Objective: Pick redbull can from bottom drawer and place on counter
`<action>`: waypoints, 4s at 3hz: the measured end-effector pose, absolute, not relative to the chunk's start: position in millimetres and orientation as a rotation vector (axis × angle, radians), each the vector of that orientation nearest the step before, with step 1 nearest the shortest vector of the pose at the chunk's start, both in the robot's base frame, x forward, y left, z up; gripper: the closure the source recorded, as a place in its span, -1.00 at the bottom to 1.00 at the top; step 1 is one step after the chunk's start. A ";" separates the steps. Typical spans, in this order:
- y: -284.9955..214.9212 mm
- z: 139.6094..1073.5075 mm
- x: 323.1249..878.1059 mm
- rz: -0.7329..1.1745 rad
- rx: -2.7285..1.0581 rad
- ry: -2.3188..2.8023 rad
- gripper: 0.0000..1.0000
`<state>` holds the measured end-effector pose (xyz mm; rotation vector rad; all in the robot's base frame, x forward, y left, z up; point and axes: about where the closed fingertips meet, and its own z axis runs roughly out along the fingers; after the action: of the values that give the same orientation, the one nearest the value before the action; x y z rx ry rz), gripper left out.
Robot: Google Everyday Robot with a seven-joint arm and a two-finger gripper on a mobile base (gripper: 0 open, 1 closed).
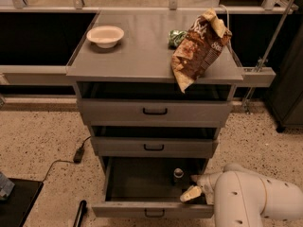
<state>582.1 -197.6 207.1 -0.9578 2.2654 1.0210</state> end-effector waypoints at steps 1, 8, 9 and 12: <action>-153.8 232.2 595.8 1.127 -1.169 1.943 -1.00; -148.6 215.3 609.1 0.896 -1.117 2.039 -1.00; -149.7 200.4 628.0 0.838 -1.053 2.016 -1.00; -131.6 169.8 606.3 1.073 -1.104 2.070 -1.00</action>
Offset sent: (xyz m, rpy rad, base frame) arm 0.0130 0.0391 0.0215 0.1394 -0.1602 0.1713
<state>606.3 -131.6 169.8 -1.1041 2.0703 1.0726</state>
